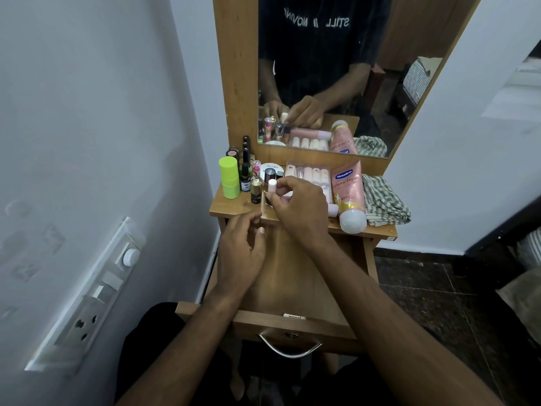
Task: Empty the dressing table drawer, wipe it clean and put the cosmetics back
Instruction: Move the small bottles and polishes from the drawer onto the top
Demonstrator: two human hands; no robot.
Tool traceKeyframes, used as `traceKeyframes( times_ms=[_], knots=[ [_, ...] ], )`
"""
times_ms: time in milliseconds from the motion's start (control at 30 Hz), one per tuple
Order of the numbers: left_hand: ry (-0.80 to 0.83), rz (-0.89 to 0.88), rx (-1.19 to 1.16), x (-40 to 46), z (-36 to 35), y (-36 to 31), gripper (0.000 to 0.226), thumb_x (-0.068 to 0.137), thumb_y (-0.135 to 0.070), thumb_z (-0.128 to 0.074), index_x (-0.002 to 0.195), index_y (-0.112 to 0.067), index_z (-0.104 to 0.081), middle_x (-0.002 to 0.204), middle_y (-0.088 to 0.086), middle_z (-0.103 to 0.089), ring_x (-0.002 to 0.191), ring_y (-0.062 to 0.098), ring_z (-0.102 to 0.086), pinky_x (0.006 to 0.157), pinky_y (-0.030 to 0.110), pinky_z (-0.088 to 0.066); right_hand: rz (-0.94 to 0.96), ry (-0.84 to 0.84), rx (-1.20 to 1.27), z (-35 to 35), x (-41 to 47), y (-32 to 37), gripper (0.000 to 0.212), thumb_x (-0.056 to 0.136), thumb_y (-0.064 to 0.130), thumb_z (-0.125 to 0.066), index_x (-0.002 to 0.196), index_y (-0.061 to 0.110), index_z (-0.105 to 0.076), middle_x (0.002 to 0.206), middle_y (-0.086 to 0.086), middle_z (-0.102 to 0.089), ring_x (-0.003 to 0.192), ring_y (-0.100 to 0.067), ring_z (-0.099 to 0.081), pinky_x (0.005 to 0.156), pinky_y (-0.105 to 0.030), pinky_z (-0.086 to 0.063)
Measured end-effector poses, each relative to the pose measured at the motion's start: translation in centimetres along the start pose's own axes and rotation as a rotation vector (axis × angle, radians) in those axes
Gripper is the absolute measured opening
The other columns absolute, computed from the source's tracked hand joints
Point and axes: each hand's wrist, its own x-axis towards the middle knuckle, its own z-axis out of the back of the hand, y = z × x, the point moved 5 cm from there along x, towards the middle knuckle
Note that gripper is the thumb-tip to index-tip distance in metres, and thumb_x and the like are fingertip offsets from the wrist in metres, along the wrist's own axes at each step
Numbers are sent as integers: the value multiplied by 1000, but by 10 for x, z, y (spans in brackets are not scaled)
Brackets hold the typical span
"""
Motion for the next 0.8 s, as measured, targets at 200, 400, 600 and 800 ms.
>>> traceKeyframes(
  times_ms=[200,400,600,800],
  knots=[
    [8,-2,15,-1,0,-1,32,91,-8,-63,123,-12,-66,115,-1,-66,102,9,-62,87,11,-44,-22,16,-16,1,1,2,28,87,33,-75,110,19,-75,96,4,-76,85,-8,-66,77,-31,-58],
    [7,8,14,-1,1,-1,32,90,-6,-64,122,-13,-67,114,-1,-67,101,6,-61,86,3,-40,-24,4,-11,6,0,3,31,83,38,-78,110,22,-75,93,8,-75,85,-6,-65,76,-33,-58],
    [-7,8,-8,-2,3,-1,32,90,-4,-65,121,-13,-68,111,-2,-66,97,7,-62,82,7,-44,18,-107,84,46,-17,4,36,86,37,-77,118,21,-72,94,10,-72,76,1,-59,71,-20,-51],
    [11,6,-10,-2,-1,0,33,88,-2,-66,119,-15,-69,108,-2,-66,95,7,-62,82,7,-43,19,-247,26,107,-65,-40,21,91,25,-73,110,16,-74,97,8,-71,72,-3,-60,65,-12,-49]
  ],
)
